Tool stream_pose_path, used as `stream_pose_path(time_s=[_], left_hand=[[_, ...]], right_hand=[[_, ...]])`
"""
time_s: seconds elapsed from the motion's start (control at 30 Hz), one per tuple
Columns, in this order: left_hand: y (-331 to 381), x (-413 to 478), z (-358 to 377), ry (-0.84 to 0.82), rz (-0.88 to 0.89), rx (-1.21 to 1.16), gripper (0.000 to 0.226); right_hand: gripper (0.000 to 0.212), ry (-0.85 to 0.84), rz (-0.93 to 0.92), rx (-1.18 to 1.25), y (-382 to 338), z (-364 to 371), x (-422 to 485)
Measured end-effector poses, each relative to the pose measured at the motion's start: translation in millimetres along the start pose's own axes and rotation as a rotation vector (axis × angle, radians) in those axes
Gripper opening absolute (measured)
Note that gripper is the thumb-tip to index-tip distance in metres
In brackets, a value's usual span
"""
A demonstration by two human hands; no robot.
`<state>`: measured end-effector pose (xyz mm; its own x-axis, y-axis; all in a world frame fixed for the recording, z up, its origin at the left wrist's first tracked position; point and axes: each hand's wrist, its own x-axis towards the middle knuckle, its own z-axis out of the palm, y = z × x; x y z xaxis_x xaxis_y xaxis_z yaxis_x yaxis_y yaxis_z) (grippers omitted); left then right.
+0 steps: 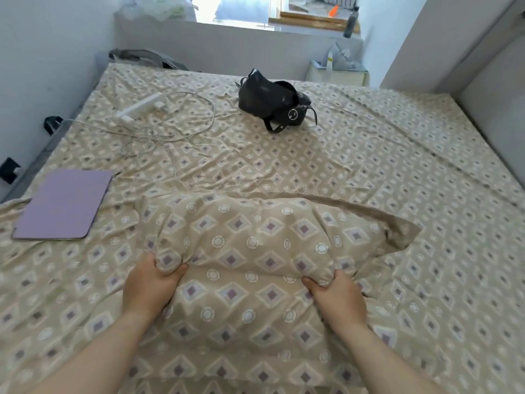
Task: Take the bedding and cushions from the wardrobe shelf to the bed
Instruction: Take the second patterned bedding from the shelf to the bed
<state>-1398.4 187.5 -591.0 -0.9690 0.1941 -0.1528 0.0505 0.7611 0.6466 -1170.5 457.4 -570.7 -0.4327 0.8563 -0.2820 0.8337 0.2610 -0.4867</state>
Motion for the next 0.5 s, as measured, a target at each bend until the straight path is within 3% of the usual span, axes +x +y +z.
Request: stream_pose_path(time_s=[0.13, 0.27, 0.37, 0.5], left_hand=[[1, 0, -3, 0.014, -0.020, 0.042, 0.056], [12, 3, -18, 0.055, -0.098, 0.144, 0.077], [19, 1, -32, -0.003, -0.145, 0.071, 0.077], [38, -10, -53, -0.060, -0.081, -0.066, 0.077]], right_hand=[[0.067, -0.025, 0.056, 0.013, -2, -4, -2], [0.112, 0.037, 0.103, -0.100, -12, -22, -3], [0.108, 0.049, 0.061, -0.086, -27, -38, -10], [0.092, 0.008, -0.030, 0.002, -51, -54, -30]])
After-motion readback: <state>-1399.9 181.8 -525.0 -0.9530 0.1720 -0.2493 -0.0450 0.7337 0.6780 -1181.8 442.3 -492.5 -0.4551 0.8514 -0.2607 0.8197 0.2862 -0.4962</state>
